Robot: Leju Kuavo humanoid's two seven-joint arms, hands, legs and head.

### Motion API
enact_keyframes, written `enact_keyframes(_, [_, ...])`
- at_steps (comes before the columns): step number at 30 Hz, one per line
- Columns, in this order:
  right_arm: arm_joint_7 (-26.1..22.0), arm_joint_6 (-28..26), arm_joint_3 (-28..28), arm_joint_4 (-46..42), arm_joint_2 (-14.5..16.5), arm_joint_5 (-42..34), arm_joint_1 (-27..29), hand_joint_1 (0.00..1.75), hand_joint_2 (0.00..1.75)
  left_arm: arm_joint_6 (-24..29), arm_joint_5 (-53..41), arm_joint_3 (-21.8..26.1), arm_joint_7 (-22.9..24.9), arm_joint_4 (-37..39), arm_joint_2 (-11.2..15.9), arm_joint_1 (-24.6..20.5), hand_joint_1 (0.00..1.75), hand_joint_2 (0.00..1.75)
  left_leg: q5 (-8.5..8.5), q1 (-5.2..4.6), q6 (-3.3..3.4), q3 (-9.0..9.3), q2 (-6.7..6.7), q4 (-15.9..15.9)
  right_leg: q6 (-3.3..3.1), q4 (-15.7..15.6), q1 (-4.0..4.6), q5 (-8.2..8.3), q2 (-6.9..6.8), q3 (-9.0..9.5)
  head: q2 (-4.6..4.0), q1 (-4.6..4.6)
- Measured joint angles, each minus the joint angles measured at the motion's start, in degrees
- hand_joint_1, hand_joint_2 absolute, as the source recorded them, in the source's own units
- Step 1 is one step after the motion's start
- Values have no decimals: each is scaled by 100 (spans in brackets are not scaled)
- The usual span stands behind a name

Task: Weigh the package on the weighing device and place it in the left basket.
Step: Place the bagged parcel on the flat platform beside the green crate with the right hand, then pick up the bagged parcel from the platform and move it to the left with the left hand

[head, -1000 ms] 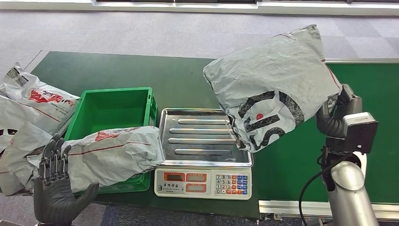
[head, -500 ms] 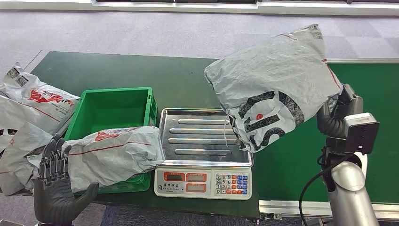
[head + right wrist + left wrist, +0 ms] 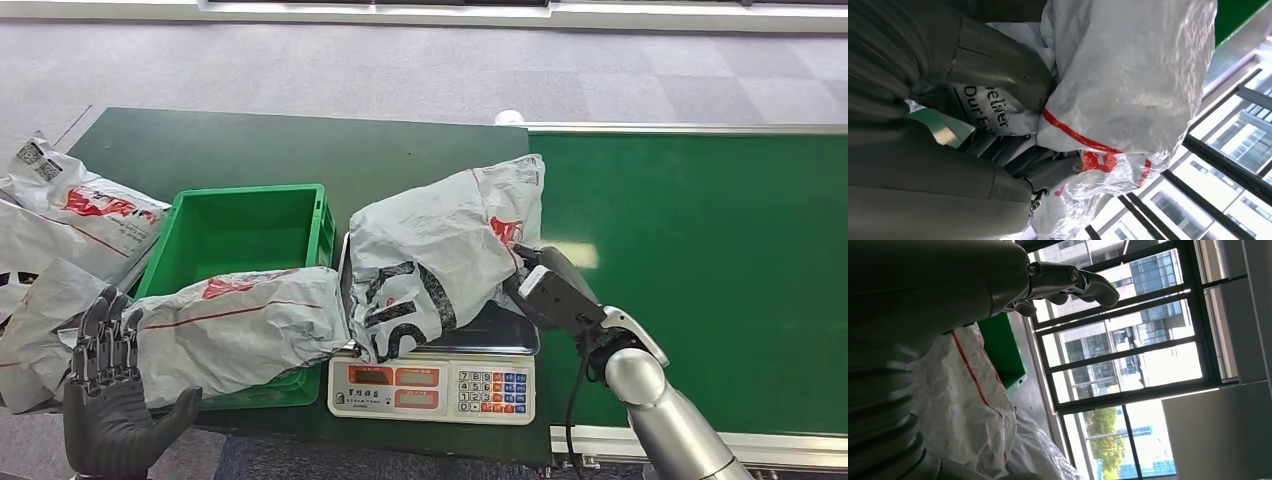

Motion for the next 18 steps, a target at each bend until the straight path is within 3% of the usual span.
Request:
enact_keyframes(11, [-16, 24, 230, 186, -140, -65, -72, 175, 175, 8, -30, 0, 10, -5, -14, 6, 0, 175, -1, -3, 2, 0, 2, 0, 1, 0, -4, 3, 2, 1, 0, 0])
enact_keyframes(12, [-26, 26, 231, 192, -143, -71, -72, 158, 175, 9, -45, 0, 14, -9, -19, 9, 0, 175, -1, -3, 2, 1, 2, 0, 1, 0, -4, 4, 2, 1, 0, 0])
enact_keyframes(15, [-130, 42, 239, 203, -151, -122, -72, 27, 175, 2, -120, 0, 32, -29, -53, 16, 0, 175, 0, -3, 1, 1, 2, 0, 1, 0, -3, 4, 2, 1, 0, 0])
enact_keyframes(16, [-200, 63, 246, 206, -156, -155, -72, 0, 175, -12, -145, 0, 37, -35, -67, 16, 0, 175, 0, -3, 1, 1, 2, 0, 1, 0, -3, 4, 2, 1, 0, 0])
enact_keyframes(18, [-360, 141, 280, 208, -174, -219, -72, 0, 175, -50, -187, 0, 45, -39, -98, 9, 0, 175, 0, -3, 1, 1, 2, 0, 1, 0, -4, 4, 2, 1, 0, 0])
